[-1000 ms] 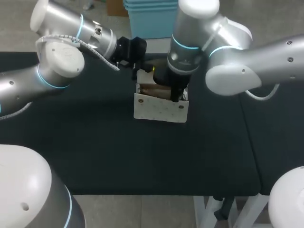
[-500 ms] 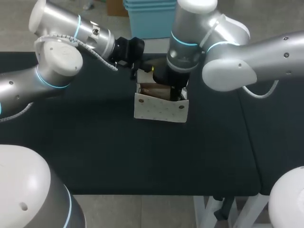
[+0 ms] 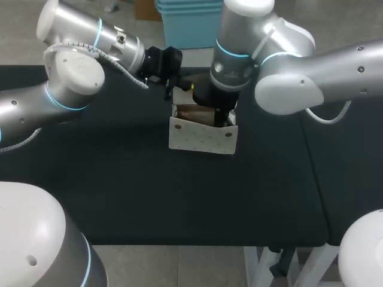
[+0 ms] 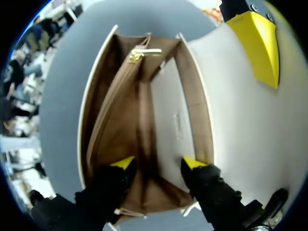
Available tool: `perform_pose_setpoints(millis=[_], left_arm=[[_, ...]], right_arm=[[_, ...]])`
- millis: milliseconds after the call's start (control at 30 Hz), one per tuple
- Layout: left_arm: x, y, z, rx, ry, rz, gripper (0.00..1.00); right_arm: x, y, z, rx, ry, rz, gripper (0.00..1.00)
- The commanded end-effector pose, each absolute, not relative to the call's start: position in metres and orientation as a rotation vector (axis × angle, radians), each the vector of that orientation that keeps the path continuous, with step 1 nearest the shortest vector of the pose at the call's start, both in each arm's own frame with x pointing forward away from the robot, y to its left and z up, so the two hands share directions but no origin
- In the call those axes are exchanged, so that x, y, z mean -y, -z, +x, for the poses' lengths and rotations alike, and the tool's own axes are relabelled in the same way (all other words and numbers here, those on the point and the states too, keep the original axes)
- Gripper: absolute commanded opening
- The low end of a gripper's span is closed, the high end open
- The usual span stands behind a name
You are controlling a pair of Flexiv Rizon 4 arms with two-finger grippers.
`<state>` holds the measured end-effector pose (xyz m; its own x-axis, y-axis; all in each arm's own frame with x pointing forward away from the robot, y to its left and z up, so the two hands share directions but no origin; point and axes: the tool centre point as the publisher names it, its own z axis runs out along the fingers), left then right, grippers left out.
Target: Pick up the bag, open it, inspect its contents, close it, and place it on the opposite side
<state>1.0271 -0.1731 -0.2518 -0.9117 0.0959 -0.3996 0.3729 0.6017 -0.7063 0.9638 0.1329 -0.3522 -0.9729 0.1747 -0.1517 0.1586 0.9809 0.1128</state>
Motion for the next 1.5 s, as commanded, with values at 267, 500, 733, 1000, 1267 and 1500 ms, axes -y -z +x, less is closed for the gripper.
perform_pose_setpoints(millis=[267,500,733,1000,1267,1500], left_arm=[[0.171,0.255,1.027,-2.506,1.222,0.383,0.0],[0.171,0.255,1.027,-2.506,1.222,0.383,0.0],[0.171,0.255,1.027,-2.506,1.222,0.383,0.0],[0.172,0.255,1.027,-2.506,1.193,0.381,0.0],[0.176,0.255,1.029,-2.527,1.202,0.382,0.0],[0.179,0.273,1.045,-2.507,1.203,0.392,0.0]], right_arm=[[-0.131,0.356,0.966,-2.959,-0.151,0.249,1.0],[-0.132,0.349,0.968,-2.928,-0.156,0.244,1.0],[-0.131,0.318,0.971,-2.836,-0.157,0.22,0.0],[-0.13,0.281,0.964,-2.728,-0.144,0.197,0.07],[-0.13,0.261,0.95,-2.647,-0.136,0.189,0.2],[-0.13,0.256,0.934,-2.604,-0.127,0.177,0.0]])
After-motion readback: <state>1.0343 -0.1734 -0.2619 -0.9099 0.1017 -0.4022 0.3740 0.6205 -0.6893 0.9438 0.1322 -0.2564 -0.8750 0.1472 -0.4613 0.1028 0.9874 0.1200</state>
